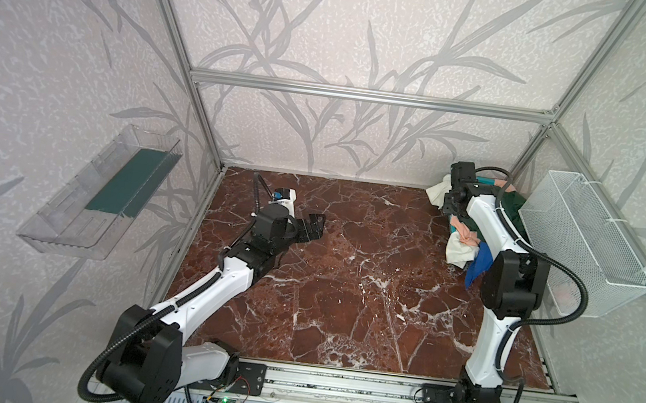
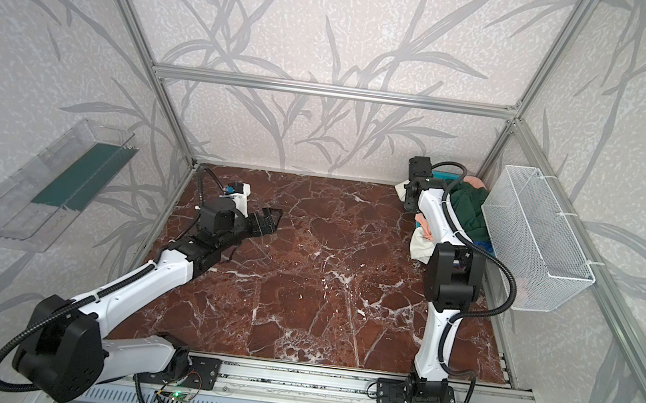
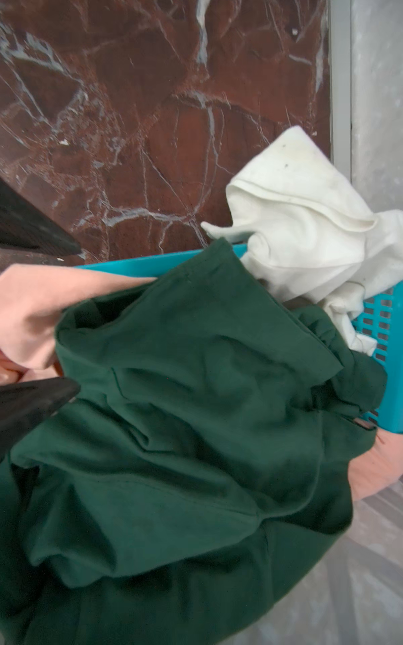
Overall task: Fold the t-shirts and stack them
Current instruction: 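Reach the right gripper into the teal basket and grasp the green t-shirt, then lift the green t-shirt with the right gripper and drop it on the table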
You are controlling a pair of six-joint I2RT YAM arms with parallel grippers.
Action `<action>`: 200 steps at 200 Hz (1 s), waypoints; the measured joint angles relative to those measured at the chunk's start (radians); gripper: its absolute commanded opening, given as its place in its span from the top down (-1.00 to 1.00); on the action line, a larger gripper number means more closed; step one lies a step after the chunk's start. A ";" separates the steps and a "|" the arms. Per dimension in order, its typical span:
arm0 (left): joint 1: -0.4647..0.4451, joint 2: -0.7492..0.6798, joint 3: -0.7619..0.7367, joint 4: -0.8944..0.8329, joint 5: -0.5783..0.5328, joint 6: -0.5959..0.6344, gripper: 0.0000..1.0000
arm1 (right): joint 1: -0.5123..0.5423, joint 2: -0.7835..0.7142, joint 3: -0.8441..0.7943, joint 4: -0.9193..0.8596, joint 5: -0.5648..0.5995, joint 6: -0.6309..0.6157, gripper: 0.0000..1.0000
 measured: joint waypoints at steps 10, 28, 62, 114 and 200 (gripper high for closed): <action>-0.001 0.000 0.000 0.000 0.003 0.000 -0.98 | 0.000 0.016 0.016 -0.007 0.025 0.003 -0.12; -0.001 0.001 0.000 0.001 0.010 0.000 -0.98 | -0.003 0.030 0.019 -0.017 0.044 0.008 -0.07; -0.001 0.017 0.000 0.005 0.023 0.000 -0.98 | -0.005 0.061 0.031 -0.021 0.078 0.022 0.38; -0.001 0.040 0.000 0.008 0.029 0.000 -0.98 | -0.011 0.097 0.062 -0.013 0.083 -0.001 1.00; -0.001 0.070 0.014 0.024 0.029 0.014 -0.96 | 0.006 -0.274 -0.179 0.124 0.064 0.030 1.00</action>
